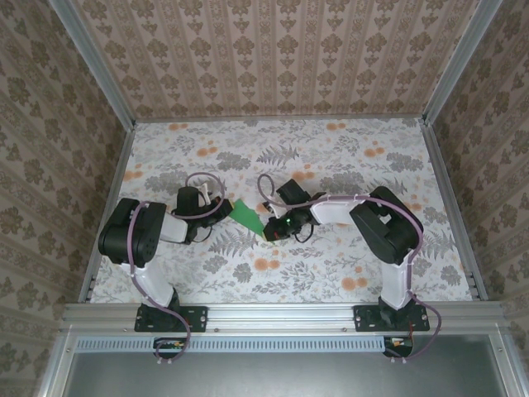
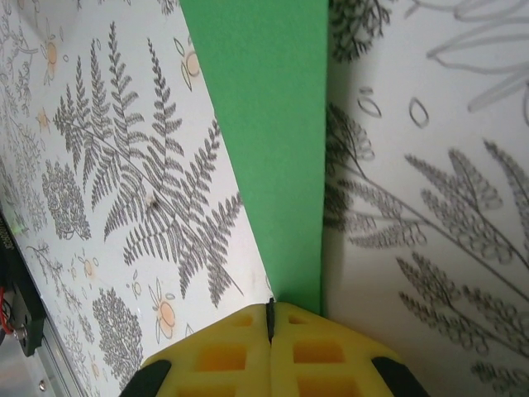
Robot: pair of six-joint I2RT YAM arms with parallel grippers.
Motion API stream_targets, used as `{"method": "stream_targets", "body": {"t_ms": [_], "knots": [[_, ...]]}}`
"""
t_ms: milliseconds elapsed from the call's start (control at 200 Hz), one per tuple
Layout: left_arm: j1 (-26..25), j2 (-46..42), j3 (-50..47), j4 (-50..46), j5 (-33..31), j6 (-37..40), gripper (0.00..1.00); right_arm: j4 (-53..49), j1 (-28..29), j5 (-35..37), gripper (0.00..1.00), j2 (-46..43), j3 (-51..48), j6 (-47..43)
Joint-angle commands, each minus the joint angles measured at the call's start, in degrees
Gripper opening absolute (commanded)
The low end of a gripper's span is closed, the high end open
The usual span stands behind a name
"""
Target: Fold a paper plane with a square sheet of paper (pick it up from the middle)
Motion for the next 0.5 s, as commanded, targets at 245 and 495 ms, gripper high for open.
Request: {"method": "stream_targets", "body": {"t_ms": [245,495], "knots": [[1.26,1.74,-0.02,-15.15,-6.56,2.99,0.00,-8.96,-1.41,2.08,0.00,-4.70,-9.68,-0.28],[0.62,-3.43,2.83,-21.10,-5.94,4.61,0.00,-9.38,-1.72,5.43,0.00,-12.05,-8.90,0.99]]}}
